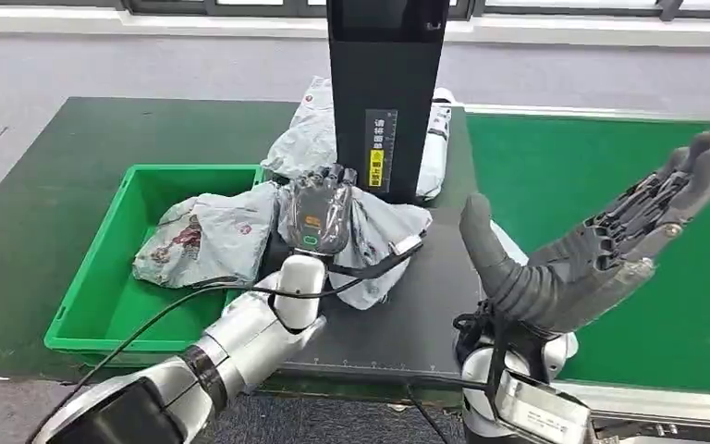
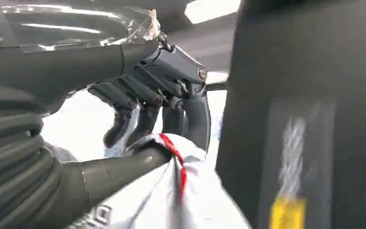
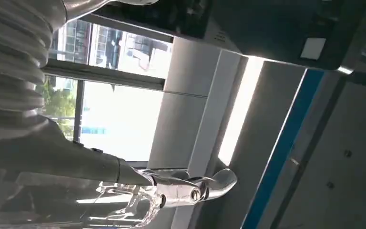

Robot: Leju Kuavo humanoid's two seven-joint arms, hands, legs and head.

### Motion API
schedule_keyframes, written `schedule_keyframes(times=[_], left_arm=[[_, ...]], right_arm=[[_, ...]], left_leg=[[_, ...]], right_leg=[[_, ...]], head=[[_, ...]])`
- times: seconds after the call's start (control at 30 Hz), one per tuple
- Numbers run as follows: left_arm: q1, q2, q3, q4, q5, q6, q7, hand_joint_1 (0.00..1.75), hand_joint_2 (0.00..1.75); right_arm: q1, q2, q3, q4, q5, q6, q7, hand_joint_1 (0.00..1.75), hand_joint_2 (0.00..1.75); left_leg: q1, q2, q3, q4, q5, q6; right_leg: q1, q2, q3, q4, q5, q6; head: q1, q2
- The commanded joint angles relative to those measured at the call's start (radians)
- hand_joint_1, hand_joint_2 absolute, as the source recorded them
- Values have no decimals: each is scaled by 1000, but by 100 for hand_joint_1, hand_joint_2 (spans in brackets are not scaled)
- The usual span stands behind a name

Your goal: Moved the parcel from conveyor to table for the left to box.

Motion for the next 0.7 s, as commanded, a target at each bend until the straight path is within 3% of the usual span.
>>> schedule_keyframes(times=[0.03, 0.23, 0.27, 0.3, 0.5, 0.6, 0.7], left_arm=[[-166, 296, -62, -499, -72, -9, 32, 175, 175], [-166, 296, -62, -499, -72, -9, 32, 175, 175], [-166, 316, -49, -539, -72, -9, 32, 175, 175], [-143, 377, 33, -673, -72, -9, 32, 175, 175], [-107, 412, 91, -737, -72, -9, 32, 175, 175], [-48, 423, 180, -761, -72, -9, 24, 175, 175], [64, 363, 369, -755, -72, -9, -68, 175, 175]], right_arm=[[18, 11, -32, 43, 21, -4, 2, 0, 175], [18, 11, -32, 43, 21, -4, 2, 0, 175], [22, 12, -35, 40, 23, -4, 2, 0, 175], [26, 19, -51, 43, 30, -4, 2, 0, 175], [35, 20, -61, 39, 31, -4, 2, 0, 175], [43, 17, -69, 32, 30, -4, 2, 0, 175], [47, 12, -76, 31, 23, -4, 2, 0, 175]], left_leg=[[1, 6, -1, 2, -1, 1], [1, 6, 1, 0, -1, 1], [1, 4, 0, 0, 0, 1], [1, 4, 0, -1, 0, 1], [1, 5, 3, -2, -1, 1], [1, 6, 4, -3, 0, 2], [1, 6, 3, -3, 0, 1]], right_leg=[[2, 4, -3, 2, 0, -4], [2, 5, -2, 1, 0, -4], [1, 3, -2, 1, 0, -3], [2, 3, -2, 0, 0, -3], [2, 4, 1, -1, 0, -4], [2, 4, 2, -2, 0, -4], [1, 4, 1, -2, 0, -3]], head=[[0, 0], [0, 0], [0, 0], [0, 0], [0, 0], [0, 0], [0, 0]])
